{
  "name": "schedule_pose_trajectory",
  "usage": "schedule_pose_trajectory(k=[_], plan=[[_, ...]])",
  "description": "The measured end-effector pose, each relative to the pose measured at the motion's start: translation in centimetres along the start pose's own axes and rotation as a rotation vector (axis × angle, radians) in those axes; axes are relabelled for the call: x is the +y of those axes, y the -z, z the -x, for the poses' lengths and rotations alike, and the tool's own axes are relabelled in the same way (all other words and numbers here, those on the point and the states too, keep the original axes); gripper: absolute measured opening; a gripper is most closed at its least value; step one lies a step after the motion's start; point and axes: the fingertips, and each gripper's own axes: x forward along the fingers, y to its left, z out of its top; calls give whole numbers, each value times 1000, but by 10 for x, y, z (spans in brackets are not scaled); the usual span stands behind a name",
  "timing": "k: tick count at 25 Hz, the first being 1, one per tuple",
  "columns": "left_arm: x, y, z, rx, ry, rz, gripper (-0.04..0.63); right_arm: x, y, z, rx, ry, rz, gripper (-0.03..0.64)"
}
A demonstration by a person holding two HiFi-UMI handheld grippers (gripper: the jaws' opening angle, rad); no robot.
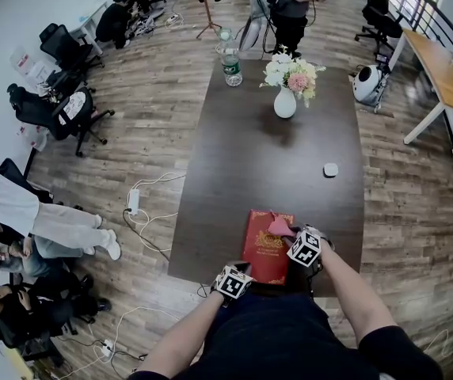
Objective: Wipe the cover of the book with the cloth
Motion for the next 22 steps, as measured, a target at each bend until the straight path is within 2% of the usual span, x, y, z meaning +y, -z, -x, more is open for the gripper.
schedule_pose_trajectory(k=[16,22], plan=[[3,0,-1,-7,-3,4,-5,-7,29,11,24,33,-46,117],[1,-8,-4,-46,-4,0,-5,-14,63,20,59,64,-98,117]])
